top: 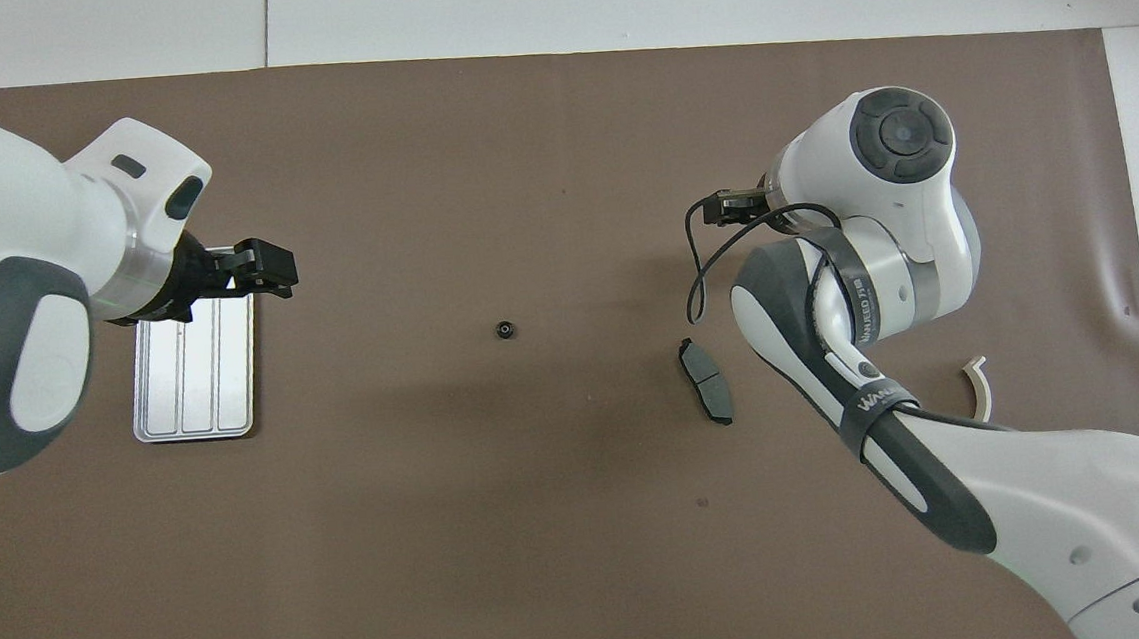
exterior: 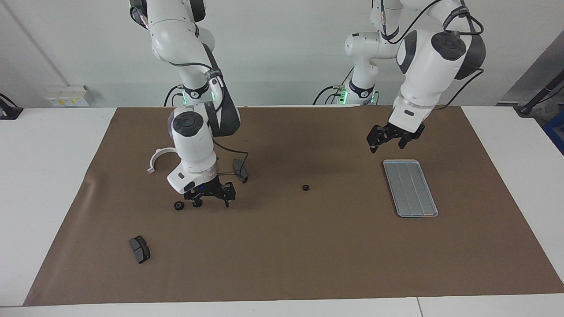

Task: Pick bearing gear from pile to tray

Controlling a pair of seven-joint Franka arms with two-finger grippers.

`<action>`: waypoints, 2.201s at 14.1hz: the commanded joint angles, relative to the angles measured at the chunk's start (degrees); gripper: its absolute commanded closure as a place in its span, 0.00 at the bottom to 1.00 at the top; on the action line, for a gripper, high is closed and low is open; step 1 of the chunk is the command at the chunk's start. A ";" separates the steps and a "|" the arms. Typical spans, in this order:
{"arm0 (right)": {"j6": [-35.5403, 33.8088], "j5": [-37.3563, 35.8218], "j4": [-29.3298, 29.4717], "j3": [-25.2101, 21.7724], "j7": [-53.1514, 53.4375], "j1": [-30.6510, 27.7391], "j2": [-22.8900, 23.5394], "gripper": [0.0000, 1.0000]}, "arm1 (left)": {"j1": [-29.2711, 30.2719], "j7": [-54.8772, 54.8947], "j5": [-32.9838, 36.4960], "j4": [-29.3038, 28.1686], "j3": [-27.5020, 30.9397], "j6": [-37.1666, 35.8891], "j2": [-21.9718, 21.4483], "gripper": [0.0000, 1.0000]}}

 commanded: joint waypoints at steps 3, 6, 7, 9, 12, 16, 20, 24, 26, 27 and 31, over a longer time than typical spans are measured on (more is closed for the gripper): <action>1.21 -0.66 -6.61 1.05 -13.07 -4.08 -2.63 0.00 | -6.32 -10.21 1.56 1.61 0.97 4.43 5.19 0.00; 3.14 -0.57 -9.16 1.05 -17.49 -5.39 -2.63 0.00 | -11.67 -19.94 5.33 7.04 0.97 4.52 13.08 0.00; 3.15 -0.57 -9.43 1.05 -17.75 -5.57 -2.63 0.00 | -12.65 -22.85 5.69 8.19 0.97 5.30 15.03 0.00; 3.15 -0.48 -10.22 1.05 -17.76 -5.58 -2.63 0.00 | -14.41 -27.43 5.78 8.38 0.97 10.73 17.32 0.00; 2.97 -0.48 -11.54 1.14 -17.67 -5.23 -3.15 0.01 | -16.17 -30.35 6.48 6.89 0.97 16.29 19.17 0.02; 2.71 -0.39 -12.06 1.14 -17.40 -4.79 -3.33 0.21 | -17.40 -31.23 6.57 4.35 0.97 20.42 20.58 0.03; 2.80 -0.39 -13.38 1.14 -17.40 -4.79 -3.94 0.38 | -19.77 -31.41 7.01 -1.88 1.06 24.37 20.32 0.06; 3.32 0.40 -13.56 1.14 -17.32 -4.96 -3.86 0.38 | -20.31 -31.85 7.01 -5.59 1.06 26.40 19.44 0.09; 4.99 0.49 -13.56 1.14 -17.32 -5.49 -3.77 0.38 | -20.31 -32.38 7.01 -6.91 1.06 27.63 19.18 0.09; 5.08 0.66 -13.56 1.14 -17.32 -5.49 -3.77 0.38 | -20.31 -32.38 7.01 -7.43 1.06 28.51 19.00 0.10; 5.52 2.59 -13.56 1.14 -17.40 -5.49 -3.68 0.38 | -20.31 -32.29 7.01 -7.53 1.06 29.92 18.91 0.14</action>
